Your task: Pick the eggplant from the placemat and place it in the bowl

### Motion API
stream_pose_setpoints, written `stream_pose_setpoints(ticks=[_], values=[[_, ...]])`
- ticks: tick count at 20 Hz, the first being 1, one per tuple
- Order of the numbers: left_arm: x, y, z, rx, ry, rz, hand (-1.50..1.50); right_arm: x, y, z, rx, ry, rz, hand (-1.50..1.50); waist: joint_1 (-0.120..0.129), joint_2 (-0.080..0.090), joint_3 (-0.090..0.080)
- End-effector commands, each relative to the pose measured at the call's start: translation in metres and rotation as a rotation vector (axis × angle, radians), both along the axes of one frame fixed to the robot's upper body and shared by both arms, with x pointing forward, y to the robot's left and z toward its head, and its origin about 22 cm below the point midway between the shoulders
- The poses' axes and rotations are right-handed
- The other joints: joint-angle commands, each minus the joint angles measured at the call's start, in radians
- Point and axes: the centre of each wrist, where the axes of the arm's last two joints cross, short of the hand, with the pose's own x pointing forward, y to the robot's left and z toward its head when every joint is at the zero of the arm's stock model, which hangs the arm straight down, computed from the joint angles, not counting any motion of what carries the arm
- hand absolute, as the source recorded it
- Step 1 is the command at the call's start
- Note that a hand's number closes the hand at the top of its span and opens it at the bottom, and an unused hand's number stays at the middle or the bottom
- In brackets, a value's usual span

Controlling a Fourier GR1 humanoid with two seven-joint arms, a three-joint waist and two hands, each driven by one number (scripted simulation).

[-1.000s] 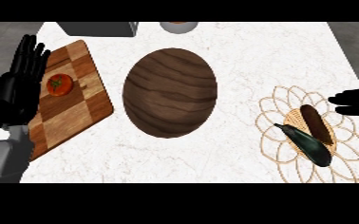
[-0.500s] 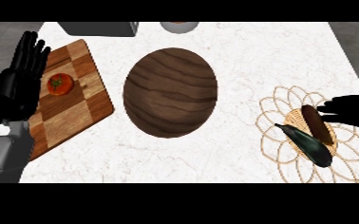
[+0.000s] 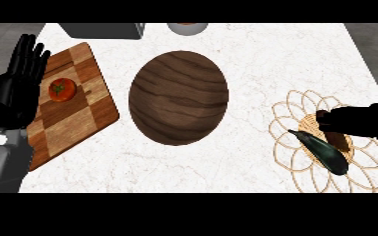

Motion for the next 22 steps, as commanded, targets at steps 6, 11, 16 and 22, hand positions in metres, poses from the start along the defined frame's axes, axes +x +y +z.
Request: stream_pose_setpoints(ticks=[6,11,16,22], values=[[-0.005,0.010,0.002,0.001,-0.006,0.000,0.00,0.029,-0.003,-0.034,-0.010,0.115,0.015,-1.50,-0.004,-0.002,0.000],[0.006,-0.004,0.004,0.012,0.007,0.006,0.00,0.027,-0.005,-0.069,0.035,0.115,0.039,-1.50,-0.015,-0.002,0.000],[-0.003,0.002,0.009,0.003,-0.007,0.027,0.00,0.031,-0.005,-0.068,0.070,0.133,0.078,-1.50,-0.015,-0.005,0.000],[-0.005,0.010,0.001,0.001,0.006,0.023,0.00,0.034,0.002,-0.094,0.026,0.129,0.072,-1.50,-0.015,-0.005,0.000]])
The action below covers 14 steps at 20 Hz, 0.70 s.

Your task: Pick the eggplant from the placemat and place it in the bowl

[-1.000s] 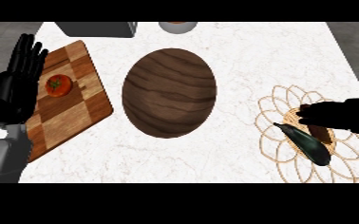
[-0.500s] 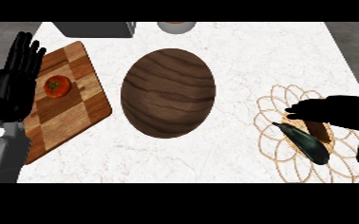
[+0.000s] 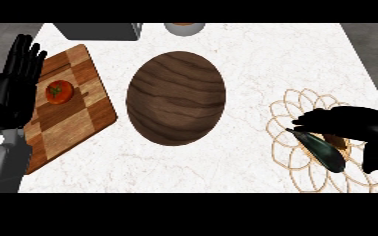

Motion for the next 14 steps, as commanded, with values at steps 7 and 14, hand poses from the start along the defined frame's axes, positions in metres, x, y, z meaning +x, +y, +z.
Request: stream_pose_setpoints(ticks=[7,14], values=[[0.008,0.010,0.004,0.014,-0.005,0.000,0.00,0.019,0.005,-0.021,-0.012,0.092,0.026,-1.50,-0.001,0.001,0.000],[-0.014,0.008,-0.025,0.003,-0.007,0.000,0.00,-0.004,0.004,-0.044,-0.055,0.095,0.016,-1.50,-0.009,-0.002,-0.001]])
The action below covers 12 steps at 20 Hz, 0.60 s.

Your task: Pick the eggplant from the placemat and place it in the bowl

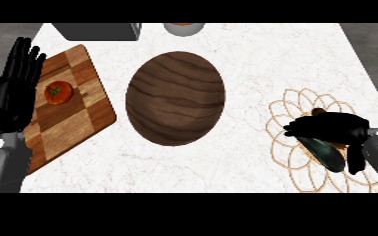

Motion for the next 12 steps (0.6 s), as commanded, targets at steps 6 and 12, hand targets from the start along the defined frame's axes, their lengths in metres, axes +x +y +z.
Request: stream_pose_setpoints(ticks=[6,12], values=[[-0.002,-0.005,0.003,-0.013,0.002,-0.016,0.00,0.009,0.009,-0.028,-0.043,0.070,-0.003,-1.50,0.005,0.001,0.000],[0.007,0.002,-0.009,-0.004,-0.004,0.000,0.00,0.008,0.005,-0.028,0.095,-0.006,0.016,1.50,-0.006,0.001,0.000]])
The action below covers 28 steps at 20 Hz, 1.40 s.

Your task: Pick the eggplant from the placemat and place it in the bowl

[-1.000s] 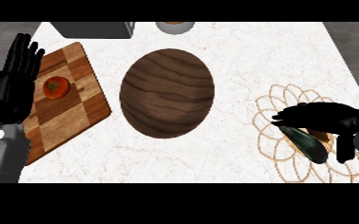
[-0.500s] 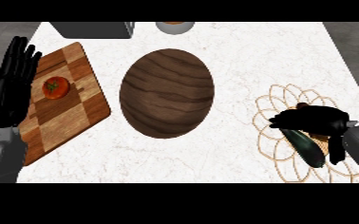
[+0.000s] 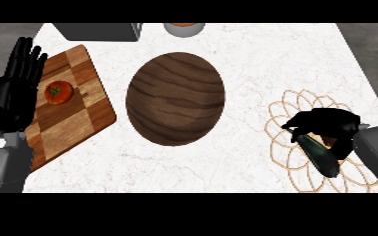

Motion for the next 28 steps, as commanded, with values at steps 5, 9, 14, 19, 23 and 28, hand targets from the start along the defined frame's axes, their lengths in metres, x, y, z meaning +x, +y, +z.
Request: stream_pose_setpoints(ticks=[5,9,14,19,23,28], values=[[0.009,-0.006,0.007,0.003,0.004,0.003,0.00,-0.002,-0.009,-0.018,0.083,0.005,0.036,1.50,-0.002,0.011,0.010],[-0.011,0.008,-0.003,-0.004,-0.003,0.014,0.00,0.000,-0.025,-0.005,0.036,-0.105,-0.255,1.50,-0.007,0.006,0.009],[-0.006,0.010,0.004,0.010,-0.002,0.032,0.00,-0.011,-0.090,0.018,-0.079,-0.333,-0.800,1.50,-0.029,0.009,0.011],[-0.004,0.015,0.011,0.013,0.010,0.018,0.00,-0.011,-0.088,0.024,-0.054,-0.480,-0.903,1.50,-0.017,0.005,0.009],[-0.012,0.012,0.013,0.015,0.013,0.028,0.00,-0.009,-0.098,0.062,-0.010,-0.627,-0.940,1.50,-0.026,-0.004,0.008],[-0.010,0.004,0.005,0.014,0.008,0.041,0.00,-0.005,-0.078,0.108,0.165,-0.645,-0.857,1.50,-0.030,-0.002,0.008]])
